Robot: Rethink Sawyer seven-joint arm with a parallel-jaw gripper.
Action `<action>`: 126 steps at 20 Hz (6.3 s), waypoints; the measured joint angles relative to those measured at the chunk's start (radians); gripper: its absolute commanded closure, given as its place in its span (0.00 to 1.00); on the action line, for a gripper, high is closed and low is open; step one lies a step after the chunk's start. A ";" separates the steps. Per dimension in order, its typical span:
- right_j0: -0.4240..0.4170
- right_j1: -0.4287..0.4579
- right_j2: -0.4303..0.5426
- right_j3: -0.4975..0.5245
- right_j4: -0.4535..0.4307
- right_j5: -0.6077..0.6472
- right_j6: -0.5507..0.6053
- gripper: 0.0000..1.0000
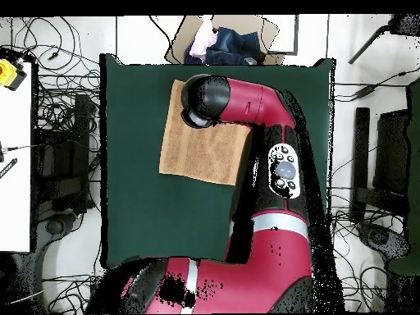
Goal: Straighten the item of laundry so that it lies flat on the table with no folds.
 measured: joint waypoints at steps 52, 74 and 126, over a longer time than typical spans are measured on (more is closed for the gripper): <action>0.176 0.415 -0.049 -0.945 0.133 0.574 0.049 0.00; 0.166 0.267 -0.059 -0.868 0.204 0.602 0.049 0.00; -0.005 -0.023 -0.019 0.026 0.056 -0.030 -0.074 0.00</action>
